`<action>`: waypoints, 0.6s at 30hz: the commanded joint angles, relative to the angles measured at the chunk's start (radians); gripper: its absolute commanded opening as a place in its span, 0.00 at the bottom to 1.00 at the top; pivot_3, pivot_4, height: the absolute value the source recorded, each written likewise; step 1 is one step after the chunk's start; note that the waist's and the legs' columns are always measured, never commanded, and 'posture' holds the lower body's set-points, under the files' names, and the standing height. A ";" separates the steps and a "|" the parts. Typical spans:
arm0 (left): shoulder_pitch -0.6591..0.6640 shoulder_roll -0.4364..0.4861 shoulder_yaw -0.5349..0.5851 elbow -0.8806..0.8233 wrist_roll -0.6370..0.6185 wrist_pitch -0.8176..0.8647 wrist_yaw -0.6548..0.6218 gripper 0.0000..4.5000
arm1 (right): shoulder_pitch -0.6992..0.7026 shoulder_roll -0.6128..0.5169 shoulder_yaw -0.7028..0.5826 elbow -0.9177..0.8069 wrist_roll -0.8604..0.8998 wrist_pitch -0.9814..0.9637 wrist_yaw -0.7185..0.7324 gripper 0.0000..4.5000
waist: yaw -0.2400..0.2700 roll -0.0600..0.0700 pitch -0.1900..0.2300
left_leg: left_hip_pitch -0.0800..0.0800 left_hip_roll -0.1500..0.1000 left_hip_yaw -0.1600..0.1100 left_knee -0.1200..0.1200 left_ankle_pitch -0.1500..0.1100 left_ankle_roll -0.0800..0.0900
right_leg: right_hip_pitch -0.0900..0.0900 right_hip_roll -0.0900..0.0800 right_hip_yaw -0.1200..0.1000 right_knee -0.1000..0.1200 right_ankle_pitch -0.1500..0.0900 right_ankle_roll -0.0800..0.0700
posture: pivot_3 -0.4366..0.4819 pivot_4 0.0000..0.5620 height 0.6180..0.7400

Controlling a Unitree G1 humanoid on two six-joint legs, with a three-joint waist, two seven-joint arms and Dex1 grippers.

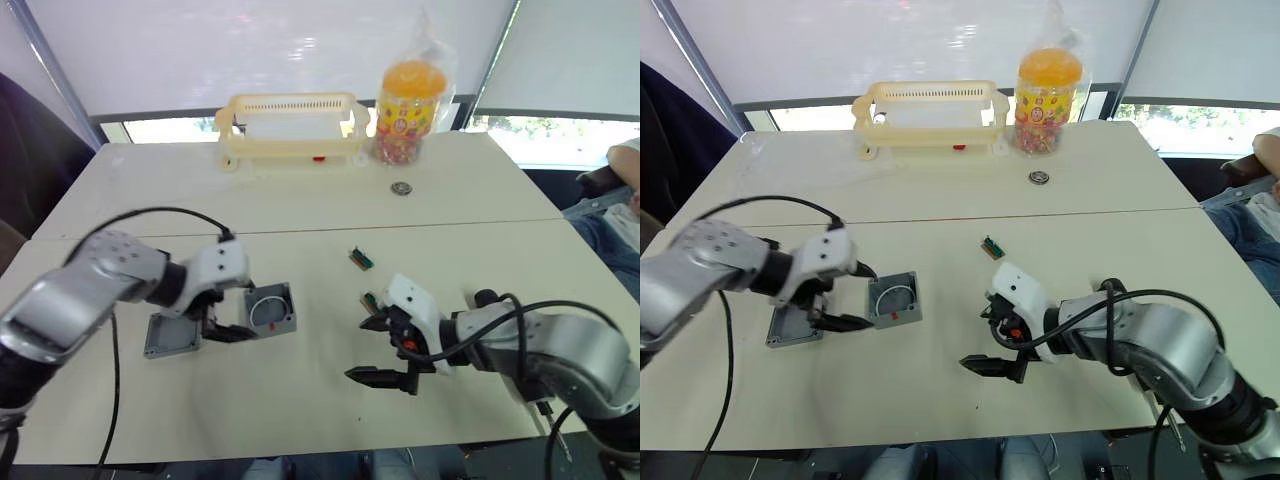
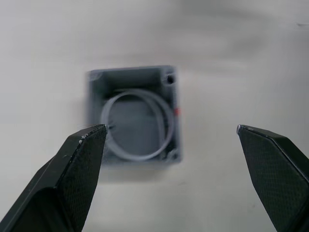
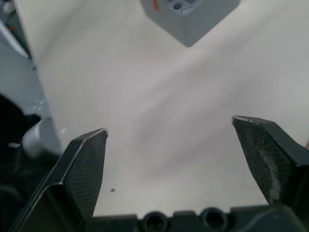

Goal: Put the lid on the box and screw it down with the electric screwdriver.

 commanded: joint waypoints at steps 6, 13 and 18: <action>-0.087 -0.066 -0.111 0.052 0.132 -0.003 -0.053 0.98 | 0.091 0.078 -0.007 -0.045 -0.103 -0.060 -0.068 1.00 | -0.001 0.000 0.000 | 0.001 0.000 -0.001 0.001 0.000 0.000 | 0.000 0.001 0.000 0.002 0.000 0.000 | 0.48 0.27 1.00; -0.081 -0.121 -0.146 0.109 0.196 -0.033 -0.070 0.98 | 0.125 0.115 -0.025 -0.058 -0.132 -0.077 -0.080 1.00 | 0.000 0.000 0.000 | 0.001 0.000 -0.002 0.001 0.000 0.000 | 0.000 0.001 0.000 0.004 0.000 0.000 | 0.48 0.27 1.00; -0.069 -0.152 -0.169 0.139 0.238 -0.073 -0.079 0.69 | 0.109 0.129 -0.054 -0.066 -0.128 -0.060 -0.084 1.00 | 0.000 0.000 0.000 | 0.001 0.000 -0.002 0.002 0.000 0.000 | 0.000 0.001 0.000 0.004 0.000 0.000 | 0.48 0.27 1.00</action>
